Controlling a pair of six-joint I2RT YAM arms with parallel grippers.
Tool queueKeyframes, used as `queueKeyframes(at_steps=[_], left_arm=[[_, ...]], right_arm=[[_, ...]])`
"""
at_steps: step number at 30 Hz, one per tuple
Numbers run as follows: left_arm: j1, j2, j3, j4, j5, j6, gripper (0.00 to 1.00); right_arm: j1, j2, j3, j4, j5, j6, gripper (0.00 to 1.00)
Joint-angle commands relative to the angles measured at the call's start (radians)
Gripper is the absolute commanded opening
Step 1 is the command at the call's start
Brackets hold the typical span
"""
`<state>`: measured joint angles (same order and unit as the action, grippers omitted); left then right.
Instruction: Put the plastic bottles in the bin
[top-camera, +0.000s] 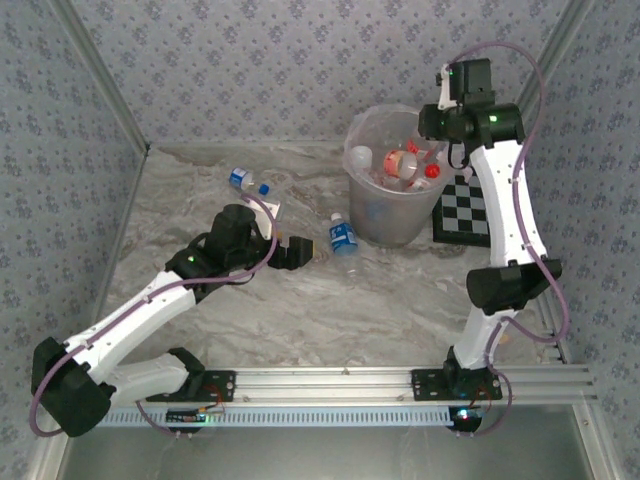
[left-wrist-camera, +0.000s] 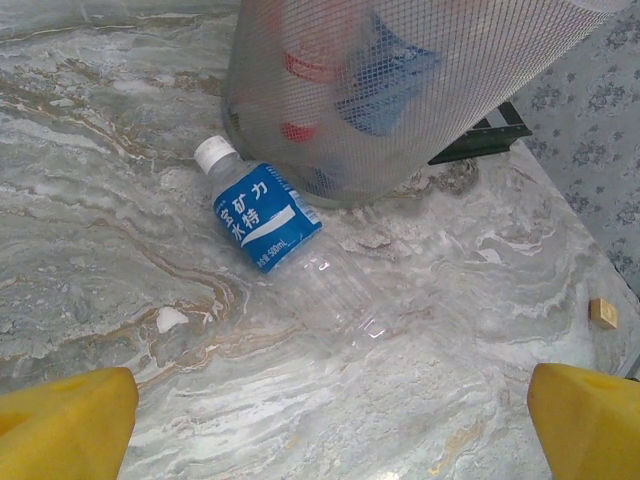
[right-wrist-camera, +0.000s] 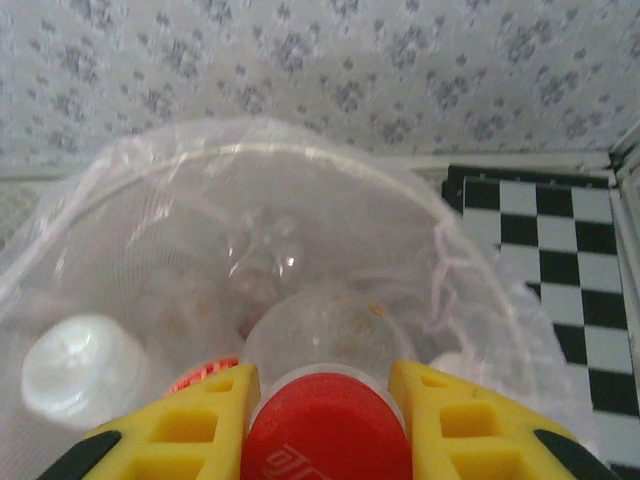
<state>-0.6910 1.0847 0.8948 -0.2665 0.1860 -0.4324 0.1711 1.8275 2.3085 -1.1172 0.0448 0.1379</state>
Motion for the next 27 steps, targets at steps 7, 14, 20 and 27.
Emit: queueKeyframes(at_steps=[7,14,20,27], left_arm=[[0.008,0.004,0.018,-0.008,0.028,-0.008,1.00],[0.008,-0.018,0.013,-0.025,0.016,-0.008,1.00],[0.011,-0.002,0.012,-0.007,0.023,-0.011,1.00],[0.010,0.018,0.017,-0.005,0.036,-0.014,1.00]], right_arm=[[0.017,0.094,-0.140,-0.290,-0.161,0.008,0.00],[0.030,0.094,-0.198,-0.166,-0.209,-0.002,0.00],[0.097,0.029,-0.103,-0.233,-0.197,0.012,0.22],[0.102,-0.038,-0.043,-0.330,-0.021,0.009,0.52]])
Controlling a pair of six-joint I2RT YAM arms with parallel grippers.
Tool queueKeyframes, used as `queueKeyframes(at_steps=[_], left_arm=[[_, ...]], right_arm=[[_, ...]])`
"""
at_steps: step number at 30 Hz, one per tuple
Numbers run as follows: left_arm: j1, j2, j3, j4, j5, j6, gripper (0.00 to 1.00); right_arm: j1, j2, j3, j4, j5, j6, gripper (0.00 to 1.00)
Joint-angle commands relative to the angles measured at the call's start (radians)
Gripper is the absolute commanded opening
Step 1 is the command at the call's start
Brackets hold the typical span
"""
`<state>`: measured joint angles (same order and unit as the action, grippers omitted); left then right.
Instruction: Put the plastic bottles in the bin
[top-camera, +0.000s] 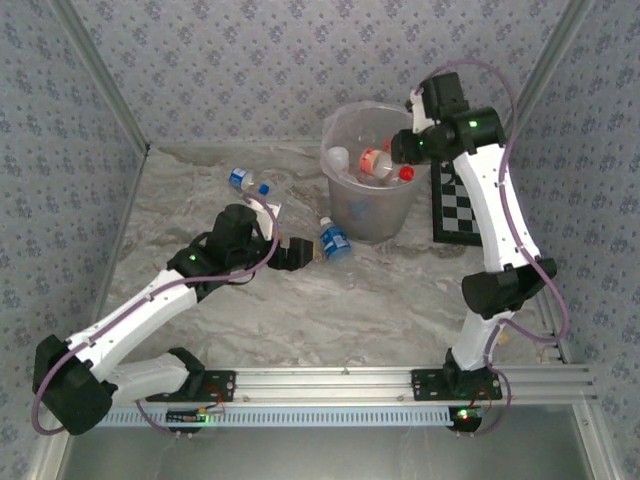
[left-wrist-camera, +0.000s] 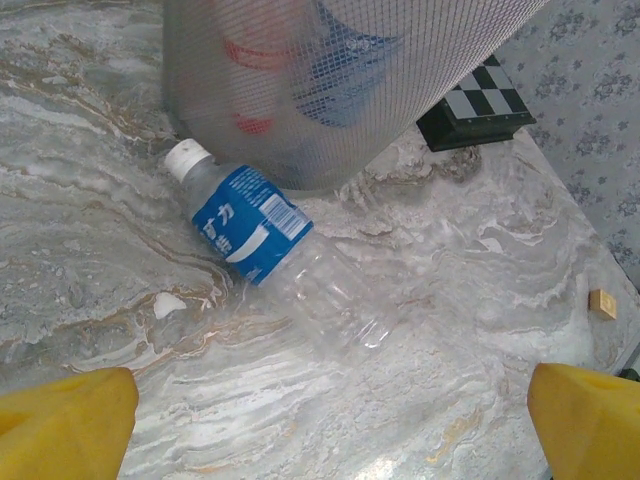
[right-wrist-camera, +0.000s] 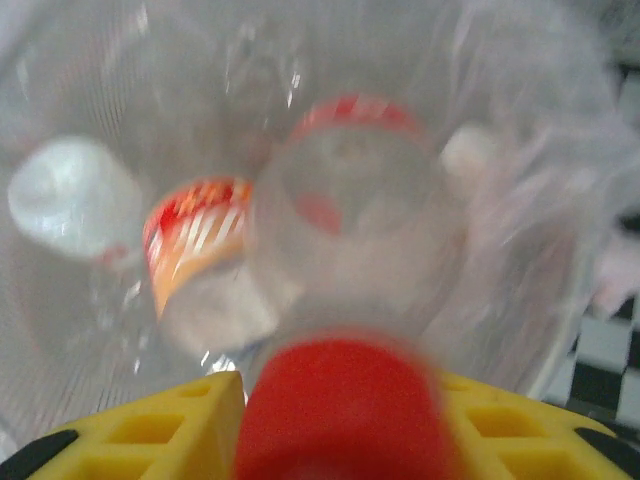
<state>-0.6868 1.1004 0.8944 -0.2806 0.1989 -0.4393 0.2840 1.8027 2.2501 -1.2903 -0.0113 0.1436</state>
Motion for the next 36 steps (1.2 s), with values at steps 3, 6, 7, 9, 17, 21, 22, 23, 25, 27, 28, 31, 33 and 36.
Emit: queueKeyframes(at_steps=[3,6,7,9,17,21,22,23,25,27,28,31,33,36], left_arm=[[0.006,0.013,0.023,-0.008,0.002,-0.016,1.00],[0.006,0.039,0.022,0.008,0.005,-0.045,1.00],[0.004,0.050,0.017,0.022,0.008,-0.062,1.00],[-0.002,0.076,0.010,0.047,-0.002,-0.107,1.00],[-0.095,0.286,0.025,0.088,-0.111,-0.272,1.00],[-0.133,0.394,0.060,0.131,-0.116,-0.311,1.00],[-0.139,0.417,0.069,0.138,-0.115,-0.318,1.00],[-0.143,0.438,0.077,0.143,-0.113,-0.324,1.00],[-0.148,0.480,0.094,0.148,-0.106,-0.342,1.00],[-0.152,0.506,0.100,0.160,-0.095,-0.353,1.00],[-0.153,0.516,0.100,0.168,-0.092,-0.358,1.00],[-0.155,0.532,0.105,0.177,-0.084,-0.363,1.00],[-0.156,0.543,0.111,0.179,-0.079,-0.364,1.00],[-0.158,0.570,0.131,0.178,-0.073,-0.370,1.00]], right_arm=[[-0.033,-0.041,0.021,-0.158,0.041,0.004,0.63],[-0.039,-0.046,0.073,-0.154,0.037,-0.001,0.66],[-0.039,-0.045,0.098,-0.154,0.036,-0.002,0.67],[-0.038,-0.046,0.140,-0.141,0.039,-0.006,0.67],[-0.061,-0.028,0.168,0.050,0.019,-0.019,0.68],[-0.079,0.061,0.226,0.031,0.009,-0.029,0.73],[-0.087,0.078,0.231,0.028,-0.001,-0.029,0.73],[-0.092,0.089,0.232,0.031,-0.010,-0.029,0.73],[-0.099,0.103,0.226,0.021,-0.016,-0.030,0.69],[-0.105,0.092,0.187,0.018,0.001,-0.037,0.62],[-0.110,0.075,0.150,0.025,0.015,-0.040,0.58],[-0.123,0.012,0.018,0.066,0.056,-0.053,0.45],[-0.137,-0.025,-0.059,0.090,0.062,-0.056,0.40],[-0.148,-0.051,-0.142,0.120,0.039,-0.068,0.36]])
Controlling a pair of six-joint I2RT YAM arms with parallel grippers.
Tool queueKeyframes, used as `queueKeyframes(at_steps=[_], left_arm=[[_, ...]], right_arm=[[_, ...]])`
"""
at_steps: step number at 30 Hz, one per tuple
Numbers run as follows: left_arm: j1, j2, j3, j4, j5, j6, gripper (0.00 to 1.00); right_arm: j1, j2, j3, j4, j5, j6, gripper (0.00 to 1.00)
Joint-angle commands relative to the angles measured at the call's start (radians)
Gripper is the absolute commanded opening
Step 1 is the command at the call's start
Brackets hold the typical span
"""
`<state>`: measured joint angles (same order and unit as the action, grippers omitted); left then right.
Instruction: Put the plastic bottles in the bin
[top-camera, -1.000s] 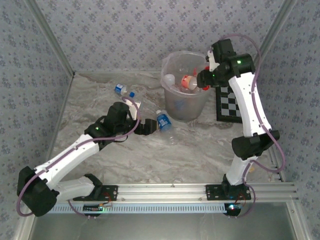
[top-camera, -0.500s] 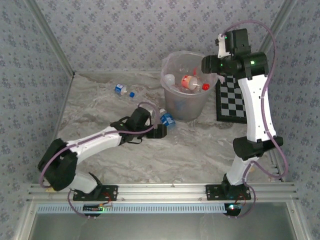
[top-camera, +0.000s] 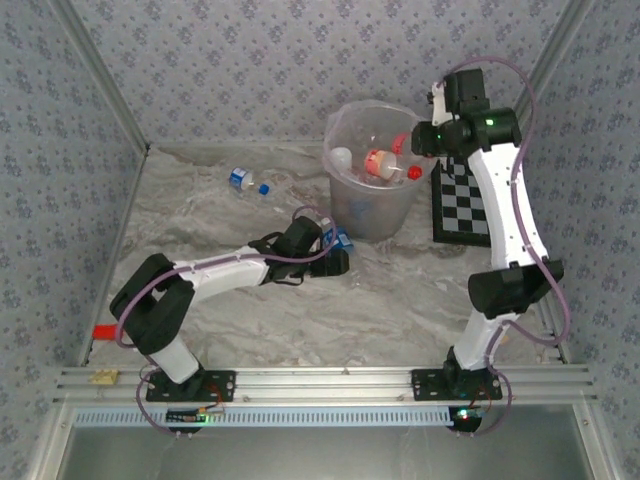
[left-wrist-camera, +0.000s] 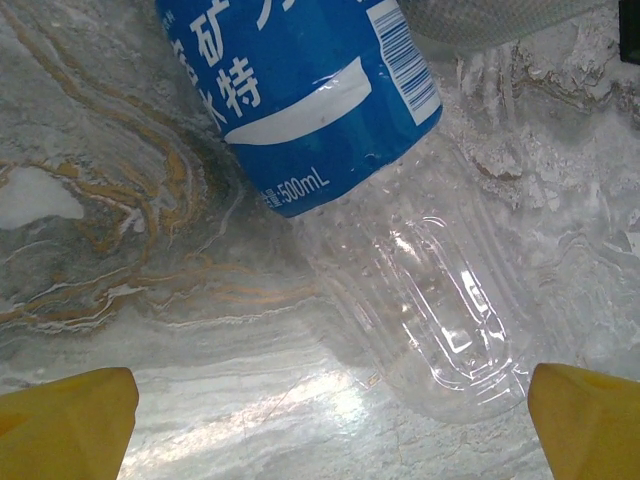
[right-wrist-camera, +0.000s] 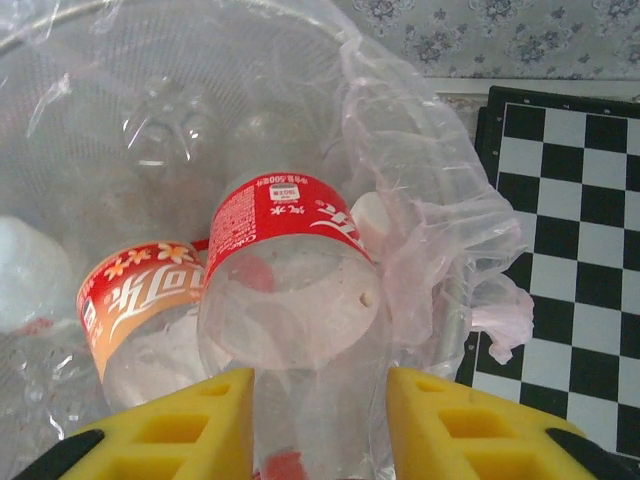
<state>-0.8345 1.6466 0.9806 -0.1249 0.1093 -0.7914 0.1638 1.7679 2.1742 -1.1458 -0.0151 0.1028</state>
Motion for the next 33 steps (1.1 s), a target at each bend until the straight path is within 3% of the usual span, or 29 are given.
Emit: queueKeyframes(at_steps=[1,10,20,22,26,29,33], left_arm=[[-0.011,0.034,0.052,0.022,0.018,-0.022,1.00],[-0.017,0.105,0.085,0.027,0.006,-0.063,1.00],[-0.017,0.140,0.112,0.014,0.004,-0.062,1.00],[-0.017,0.142,0.115,0.019,0.004,-0.062,1.00],[-0.018,0.166,0.135,0.037,0.026,-0.074,1.00],[-0.020,0.196,0.153,0.051,0.049,-0.081,1.00],[-0.019,0.229,0.165,0.028,0.034,-0.096,1.00]], right_arm=[[-0.026,-0.018,-0.084,-0.019,0.020,-0.036,0.36],[0.009,-0.028,-0.171,-0.018,-0.182,-0.039,0.34],[0.042,-0.042,-0.117,-0.129,-0.119,-0.051,0.37],[0.039,-0.061,-0.078,-0.122,-0.098,-0.043,0.43],[0.038,-0.103,-0.012,-0.090,-0.076,-0.024,0.69],[0.039,-0.134,0.019,-0.086,-0.061,-0.018,0.81],[0.039,-0.198,-0.011,-0.055,-0.051,-0.009,0.85]])
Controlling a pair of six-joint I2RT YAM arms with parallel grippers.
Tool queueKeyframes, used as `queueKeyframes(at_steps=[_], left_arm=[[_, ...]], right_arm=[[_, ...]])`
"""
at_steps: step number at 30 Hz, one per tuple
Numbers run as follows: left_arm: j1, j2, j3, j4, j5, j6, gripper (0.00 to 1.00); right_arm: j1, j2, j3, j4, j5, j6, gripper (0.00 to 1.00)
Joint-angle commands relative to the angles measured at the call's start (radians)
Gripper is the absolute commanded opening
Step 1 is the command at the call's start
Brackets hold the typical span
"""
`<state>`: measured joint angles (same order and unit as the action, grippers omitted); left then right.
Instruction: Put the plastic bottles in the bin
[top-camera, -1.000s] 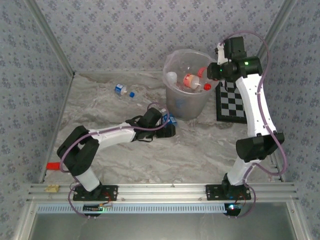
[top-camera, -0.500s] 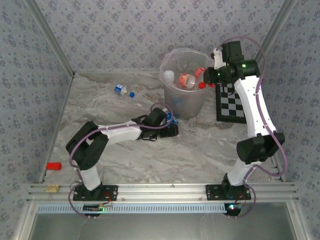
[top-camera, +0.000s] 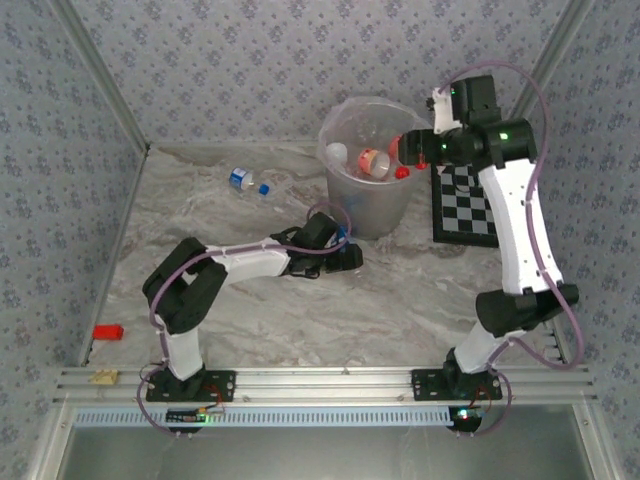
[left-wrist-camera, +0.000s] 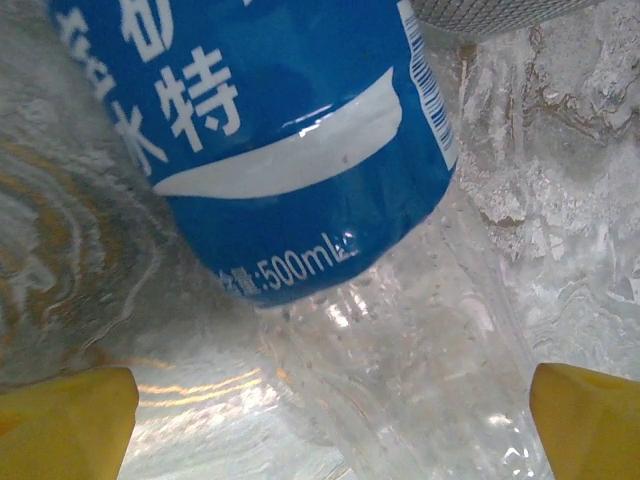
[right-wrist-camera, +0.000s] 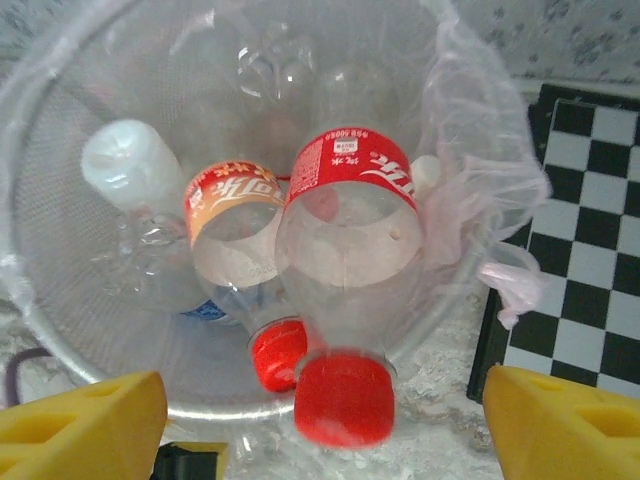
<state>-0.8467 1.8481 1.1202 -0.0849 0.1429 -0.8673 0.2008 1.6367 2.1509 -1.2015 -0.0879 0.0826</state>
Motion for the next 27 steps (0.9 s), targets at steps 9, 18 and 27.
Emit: queueKeyframes(at_steps=[9,18,27], left_arm=[[0.000,-0.045,-0.001,-0.092,-0.091,0.002,0.57],[0.045,-0.289,-0.016,-0.283,-0.201,0.126,0.47],[0.108,-0.640,-0.145,-0.174,-0.089,0.264,0.45]], right_arm=[[0.000,-0.159,-0.070,0.074,-0.017,0.036,0.85],[0.043,-0.181,-0.129,0.130,-0.157,0.061,0.84],[0.134,-0.179,-0.206,0.208,-0.363,0.133,0.74]])
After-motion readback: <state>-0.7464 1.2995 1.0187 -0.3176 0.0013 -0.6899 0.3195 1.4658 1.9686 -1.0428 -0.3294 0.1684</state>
